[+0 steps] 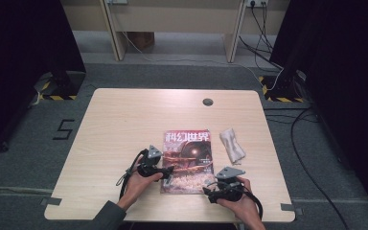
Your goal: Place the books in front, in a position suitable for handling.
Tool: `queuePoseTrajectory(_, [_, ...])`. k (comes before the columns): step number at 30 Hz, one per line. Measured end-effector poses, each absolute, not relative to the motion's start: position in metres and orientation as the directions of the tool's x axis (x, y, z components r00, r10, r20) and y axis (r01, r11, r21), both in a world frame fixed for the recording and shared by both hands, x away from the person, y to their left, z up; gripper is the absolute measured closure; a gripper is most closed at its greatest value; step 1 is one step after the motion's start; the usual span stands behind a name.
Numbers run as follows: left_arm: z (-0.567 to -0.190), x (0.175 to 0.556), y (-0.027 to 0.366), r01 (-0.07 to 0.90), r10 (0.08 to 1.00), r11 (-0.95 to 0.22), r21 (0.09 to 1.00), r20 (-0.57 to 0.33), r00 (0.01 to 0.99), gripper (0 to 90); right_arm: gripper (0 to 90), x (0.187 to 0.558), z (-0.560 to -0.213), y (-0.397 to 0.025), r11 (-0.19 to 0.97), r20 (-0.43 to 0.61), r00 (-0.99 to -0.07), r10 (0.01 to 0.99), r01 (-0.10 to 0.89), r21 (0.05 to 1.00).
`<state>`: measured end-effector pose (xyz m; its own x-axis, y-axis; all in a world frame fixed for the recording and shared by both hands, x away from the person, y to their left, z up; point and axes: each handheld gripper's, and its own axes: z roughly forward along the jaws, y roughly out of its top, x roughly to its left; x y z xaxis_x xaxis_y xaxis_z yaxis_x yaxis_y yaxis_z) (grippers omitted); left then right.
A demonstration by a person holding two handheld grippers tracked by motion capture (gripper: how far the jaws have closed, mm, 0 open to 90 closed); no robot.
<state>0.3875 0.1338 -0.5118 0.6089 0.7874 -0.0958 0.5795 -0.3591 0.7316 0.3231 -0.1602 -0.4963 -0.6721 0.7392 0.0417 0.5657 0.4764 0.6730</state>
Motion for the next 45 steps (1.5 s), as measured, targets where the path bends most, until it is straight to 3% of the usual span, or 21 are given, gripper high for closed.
queuePoseTrajectory(4, [-0.511,0.378,0.141,0.588,0.782,-0.36,0.724,-0.109,0.614,24.3,29.9,0.325,-0.49,-0.177,0.398,0.105,-0.645,0.757,0.582,0.709])
queuePoseTrajectory(10, [-0.505,0.357,0.152,0.581,0.759,-0.378,0.721,-0.118,0.64,21.1,28.7,0.333,-0.489,-0.19,0.344,0.115,-0.592,0.797,0.603,0.72])
queuePoseTrajectory(14, [-0.5,0.341,0.162,0.582,0.761,-0.363,0.727,-0.129,0.636,16.7,28.4,0.343,-0.487,-0.199,0.328,0.097,-0.575,0.812,0.588,0.74])
queuePoseTrajectory(22, [-0.499,0.316,0.178,0.583,0.764,-0.35,0.733,-0.137,0.631,16.3,22.9,0.368,-0.487,-0.216,0.288,0.065,-0.495,0.866,0.603,0.744])
queuePoseTrajectory(30, [-0.502,0.297,0.192,0.585,0.762,-0.356,0.729,-0.136,0.633,15.6,34.3,0.396,-0.485,-0.218,0.352,-0.045,-0.484,0.874,0.566,0.745])
queuePoseTrajectory(45, [-0.501,0.287,0.2,0.584,0.786,-0.338,0.738,-0.12,0.606,15.6,41.1,0.43,-0.491,-0.223,0.308,-0.009,-0.441,0.898,0.611,0.729])
